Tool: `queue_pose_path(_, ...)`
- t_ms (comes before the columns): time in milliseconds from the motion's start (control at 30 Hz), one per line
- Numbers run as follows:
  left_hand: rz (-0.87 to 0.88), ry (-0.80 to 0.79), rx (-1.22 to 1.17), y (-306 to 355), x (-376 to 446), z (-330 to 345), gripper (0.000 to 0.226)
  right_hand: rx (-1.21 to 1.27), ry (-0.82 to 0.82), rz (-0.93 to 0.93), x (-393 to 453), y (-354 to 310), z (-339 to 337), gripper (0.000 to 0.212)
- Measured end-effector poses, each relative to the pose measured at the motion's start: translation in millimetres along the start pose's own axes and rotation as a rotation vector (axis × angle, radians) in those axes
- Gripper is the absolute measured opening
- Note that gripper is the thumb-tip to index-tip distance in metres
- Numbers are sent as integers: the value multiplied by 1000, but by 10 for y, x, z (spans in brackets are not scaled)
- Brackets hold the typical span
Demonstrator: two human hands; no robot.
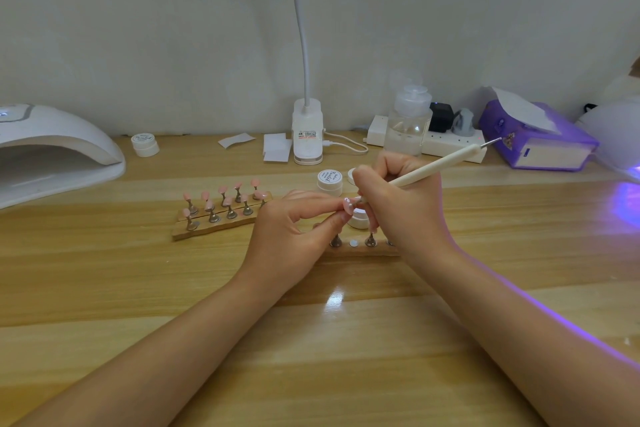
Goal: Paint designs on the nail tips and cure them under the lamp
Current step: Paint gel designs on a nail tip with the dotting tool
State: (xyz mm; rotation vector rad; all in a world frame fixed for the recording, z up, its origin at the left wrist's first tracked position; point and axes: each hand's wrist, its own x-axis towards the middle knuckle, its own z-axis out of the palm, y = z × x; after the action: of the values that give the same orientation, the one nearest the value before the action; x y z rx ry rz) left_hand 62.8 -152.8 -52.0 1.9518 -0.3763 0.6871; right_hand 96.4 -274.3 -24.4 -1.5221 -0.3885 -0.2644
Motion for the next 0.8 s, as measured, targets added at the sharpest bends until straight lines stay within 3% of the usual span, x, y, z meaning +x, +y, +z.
queue_pose_path(800,1,1,-27,-13,-4,1,19,9,-5,-17,5,19,0,37)
